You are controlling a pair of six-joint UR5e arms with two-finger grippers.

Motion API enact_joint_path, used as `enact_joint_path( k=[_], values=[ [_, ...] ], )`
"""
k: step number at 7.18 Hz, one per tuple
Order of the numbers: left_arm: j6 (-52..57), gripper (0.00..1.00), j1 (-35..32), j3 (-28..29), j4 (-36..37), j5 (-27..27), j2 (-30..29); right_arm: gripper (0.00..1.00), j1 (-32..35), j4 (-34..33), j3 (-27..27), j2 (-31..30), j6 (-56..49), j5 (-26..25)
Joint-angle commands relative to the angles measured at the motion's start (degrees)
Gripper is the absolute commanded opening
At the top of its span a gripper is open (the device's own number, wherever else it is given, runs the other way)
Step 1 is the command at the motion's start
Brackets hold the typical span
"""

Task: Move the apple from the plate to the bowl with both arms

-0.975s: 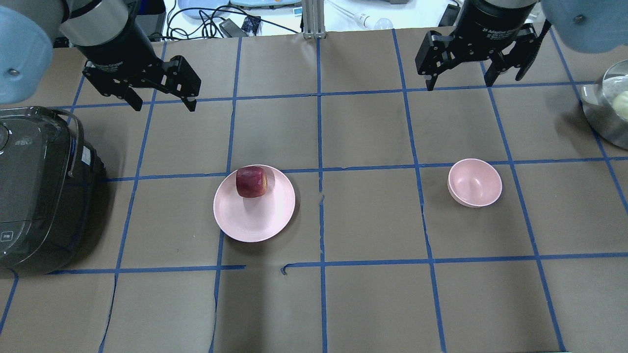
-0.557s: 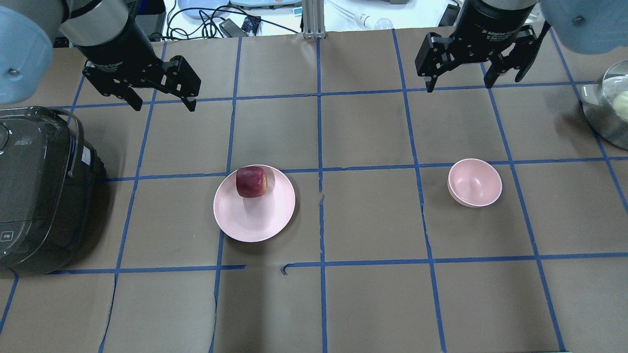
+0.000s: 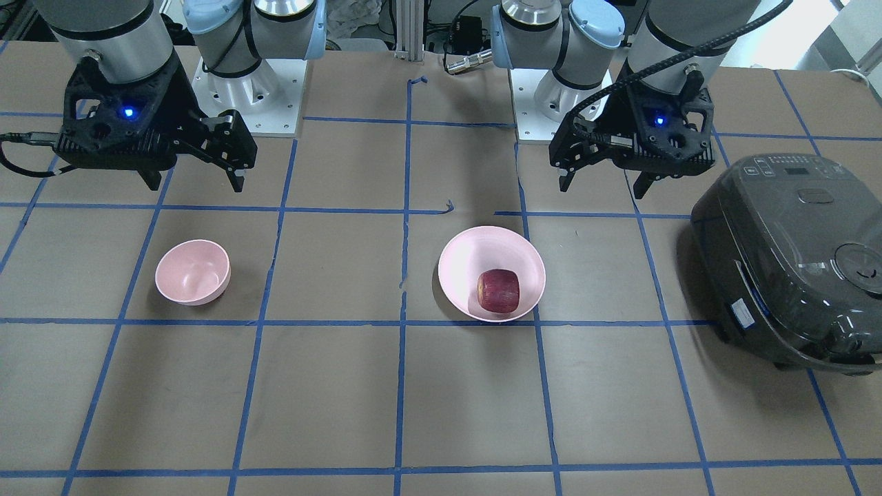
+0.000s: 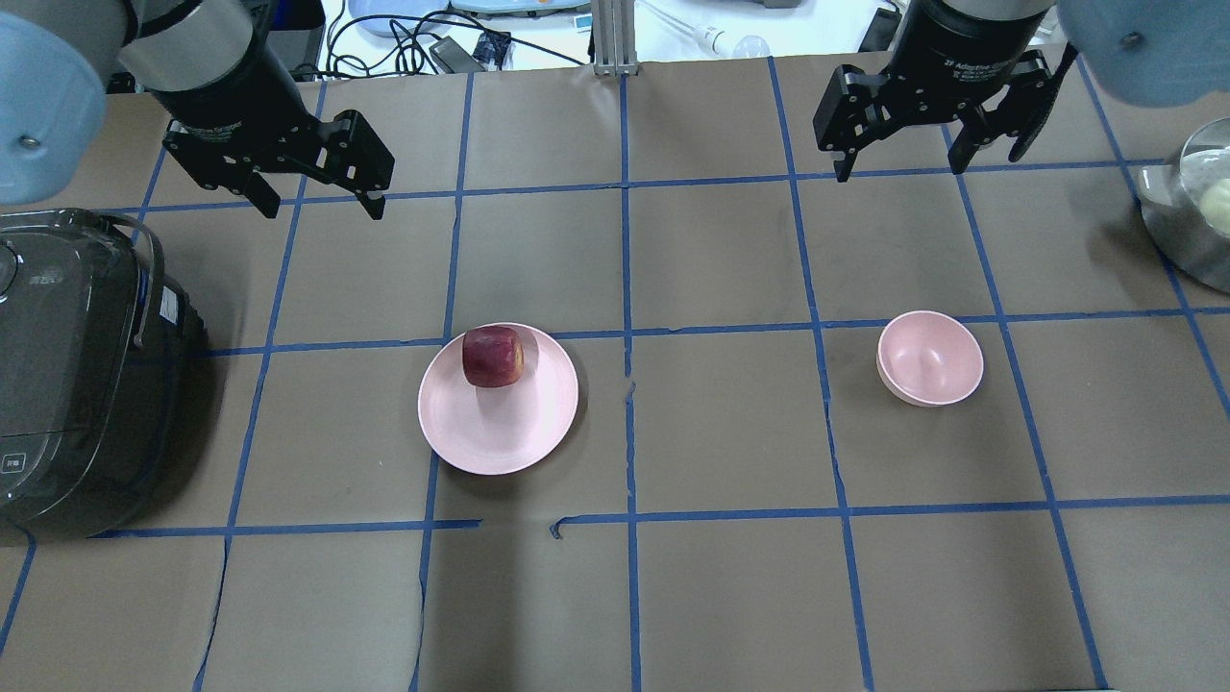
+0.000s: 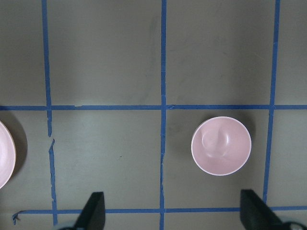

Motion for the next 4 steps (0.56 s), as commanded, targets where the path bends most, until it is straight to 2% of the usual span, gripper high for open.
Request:
enact_joint_path(
  k=[1,4],
  values=[
    [0.0,1.00,0.0,0.0,0.1,0.0,0.0,1.00,0.0,0.1,0.1,0.0,0.0,0.0],
    [-0.6,1.00,-0.1,-0.4,1.3,0.2,-2.0,1.00,-0.6,0.0,0.0,0.1,-0.1,0.0]
  ],
)
